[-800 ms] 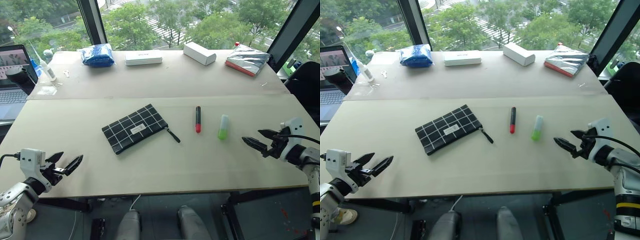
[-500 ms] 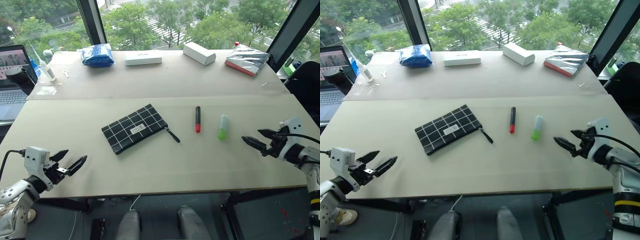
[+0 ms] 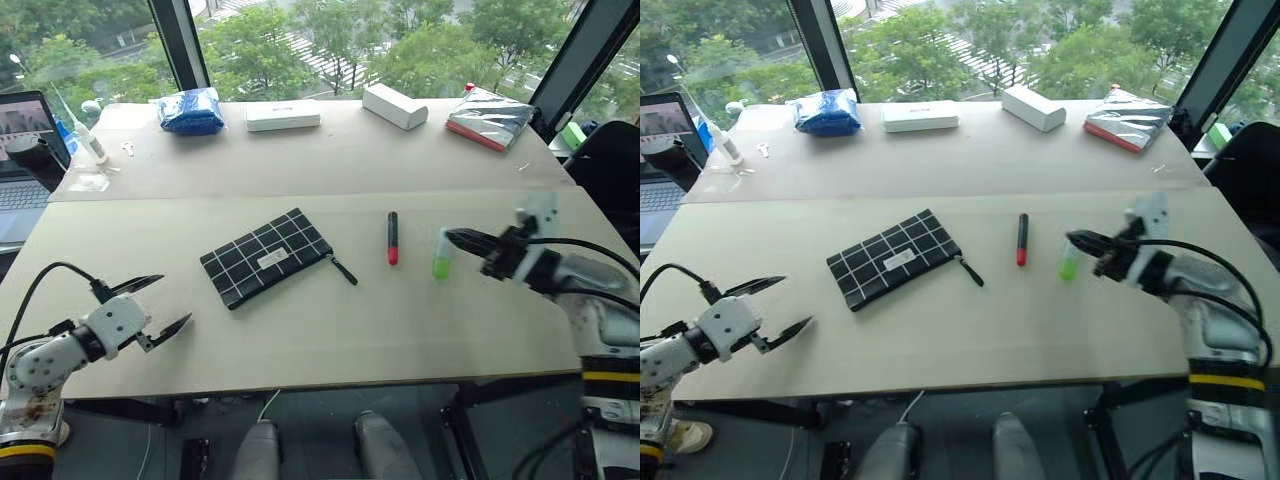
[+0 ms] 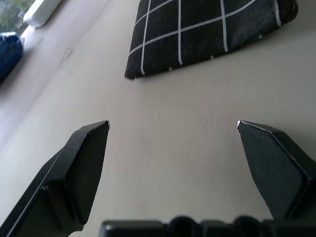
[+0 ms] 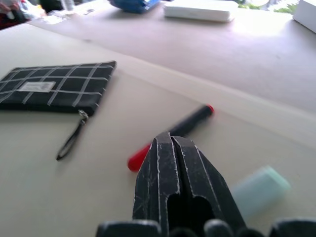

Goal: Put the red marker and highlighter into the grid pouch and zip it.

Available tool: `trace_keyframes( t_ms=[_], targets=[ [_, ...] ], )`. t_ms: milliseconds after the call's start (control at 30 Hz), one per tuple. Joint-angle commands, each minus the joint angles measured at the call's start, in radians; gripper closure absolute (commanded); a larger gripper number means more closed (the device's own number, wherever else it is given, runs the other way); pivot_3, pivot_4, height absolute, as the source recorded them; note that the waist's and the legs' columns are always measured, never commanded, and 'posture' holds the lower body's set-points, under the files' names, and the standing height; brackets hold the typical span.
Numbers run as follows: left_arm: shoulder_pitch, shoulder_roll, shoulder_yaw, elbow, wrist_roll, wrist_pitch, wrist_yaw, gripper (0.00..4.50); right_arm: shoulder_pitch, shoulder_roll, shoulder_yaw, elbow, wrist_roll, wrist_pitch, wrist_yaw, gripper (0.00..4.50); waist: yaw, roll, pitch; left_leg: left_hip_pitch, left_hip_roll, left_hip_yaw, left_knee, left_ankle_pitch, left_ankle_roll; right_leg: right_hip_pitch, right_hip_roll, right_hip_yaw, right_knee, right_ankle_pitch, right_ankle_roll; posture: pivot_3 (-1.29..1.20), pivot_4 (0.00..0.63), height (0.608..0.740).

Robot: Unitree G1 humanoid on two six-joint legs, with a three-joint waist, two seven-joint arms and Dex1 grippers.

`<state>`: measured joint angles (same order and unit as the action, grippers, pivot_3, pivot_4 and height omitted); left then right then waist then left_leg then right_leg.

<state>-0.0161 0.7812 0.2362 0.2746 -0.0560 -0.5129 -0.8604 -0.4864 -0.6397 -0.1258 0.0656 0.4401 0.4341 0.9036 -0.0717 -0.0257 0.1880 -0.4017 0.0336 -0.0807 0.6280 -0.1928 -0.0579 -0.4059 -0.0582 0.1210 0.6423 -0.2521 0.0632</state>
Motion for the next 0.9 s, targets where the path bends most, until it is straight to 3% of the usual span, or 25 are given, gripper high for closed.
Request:
trace_keyframes(
  t_ms=[33,167,400,567,900],
  targets=[
    [-0.026,-0.001,-0.054,-0.017,0.016,-0.041,-0.005,0.0,-0.089,0.059,0.119,0.009,-0.108,-0.007,-0.071,4.45,0.002,0.0,0.0,-0.001,0.0,0.0,0.0,0.0,0.0,0.0,0.0,0.0,0.0,0.001,-0.002,0.0,0.15,0.74],
    [-0.052,0.012,-0.104,-0.01,0.037,-0.072,-0.017,0.0,-0.169,0.132,0.239,0.06,-0.218,-0.052,-0.107,4.45,0.007,0.0,0.0,-0.003,-0.001,0.0,0.0,0.0,0.0,-0.004,-0.001,-0.001,0.001,0.002,-0.003,0.0,0.15,0.74],
    [-0.092,0.012,-0.153,-0.027,0.064,-0.067,0.006,0.0,-0.39,0.327,0.342,0.365,-0.4,-0.074,-0.317,4.45,0.004,0.0,0.0,-0.003,0.0,-0.001,0.0,0.0,0.0,-0.006,0.0,-0.001,0.005,0.002,-0.003,0.0,0.15,0.74],
    [-0.092,0.01,-0.173,-0.062,0.07,-0.041,0.024,0.0,-0.435,0.392,0.371,0.483,-0.44,-0.109,-0.306,4.45,0.006,0.0,0.0,-0.005,0.0,-0.001,0.0,0.0,0.0,-0.008,-0.001,-0.001,0.005,0.002,-0.003,0.0,0.15,0.74],
    [-0.095,0.026,-0.177,-0.079,0.062,-0.013,0.029,0.0,-0.459,0.469,0.353,0.496,-0.437,-0.119,-0.285,4.45,-0.001,0.0,0.0,-0.006,0.0,0.0,-0.001,0.0,0.0,-0.014,0.0,-0.002,0.01,0.002,-0.004,0.0,0.15,0.74]
  ],
)
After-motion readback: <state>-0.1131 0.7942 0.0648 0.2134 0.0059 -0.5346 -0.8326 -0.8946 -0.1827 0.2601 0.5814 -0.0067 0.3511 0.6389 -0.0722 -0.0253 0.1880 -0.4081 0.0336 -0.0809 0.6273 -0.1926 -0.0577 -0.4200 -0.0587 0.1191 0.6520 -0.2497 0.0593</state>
